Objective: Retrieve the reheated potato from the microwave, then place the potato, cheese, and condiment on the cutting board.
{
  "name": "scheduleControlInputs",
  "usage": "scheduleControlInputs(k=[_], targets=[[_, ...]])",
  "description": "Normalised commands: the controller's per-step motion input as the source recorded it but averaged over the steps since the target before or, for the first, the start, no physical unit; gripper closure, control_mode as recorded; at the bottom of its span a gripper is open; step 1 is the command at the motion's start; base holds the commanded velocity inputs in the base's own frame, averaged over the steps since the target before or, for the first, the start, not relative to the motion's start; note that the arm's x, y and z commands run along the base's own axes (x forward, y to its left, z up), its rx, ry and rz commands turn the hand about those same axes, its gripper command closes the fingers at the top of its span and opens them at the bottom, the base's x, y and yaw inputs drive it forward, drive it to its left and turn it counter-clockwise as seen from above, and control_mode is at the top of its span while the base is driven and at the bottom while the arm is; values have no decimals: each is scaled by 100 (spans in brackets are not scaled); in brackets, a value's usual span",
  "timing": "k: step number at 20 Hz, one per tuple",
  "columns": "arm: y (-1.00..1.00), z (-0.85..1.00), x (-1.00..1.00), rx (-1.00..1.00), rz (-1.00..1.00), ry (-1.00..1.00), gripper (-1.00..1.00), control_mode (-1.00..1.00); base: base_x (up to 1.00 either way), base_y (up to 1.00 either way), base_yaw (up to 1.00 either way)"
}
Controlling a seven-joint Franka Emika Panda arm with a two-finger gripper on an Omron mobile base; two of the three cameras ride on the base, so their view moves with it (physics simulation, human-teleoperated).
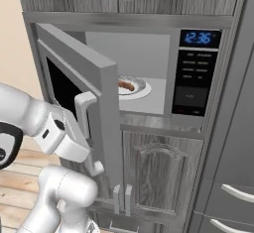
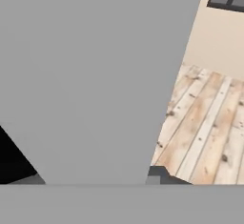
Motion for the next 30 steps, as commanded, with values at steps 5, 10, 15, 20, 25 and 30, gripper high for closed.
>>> scheduleControlInputs(k=[5,10,15,20,25,30], targets=[[25,0,-22,1,2,0,100,-100,0,0,0],[18,-7,-10,2,7,-2,-100,-100,0,0,0],[-1,-3,-34,8,6,-6,-100,-100,0,0,0],[1,0,-45,13,6,-2,-100,-100,0,0,0],[-6,3,-37,20,9,-3,-100,-100,0,0,0],[-15,5,-39,24,15,-4,-100,-100,0,0,0]])
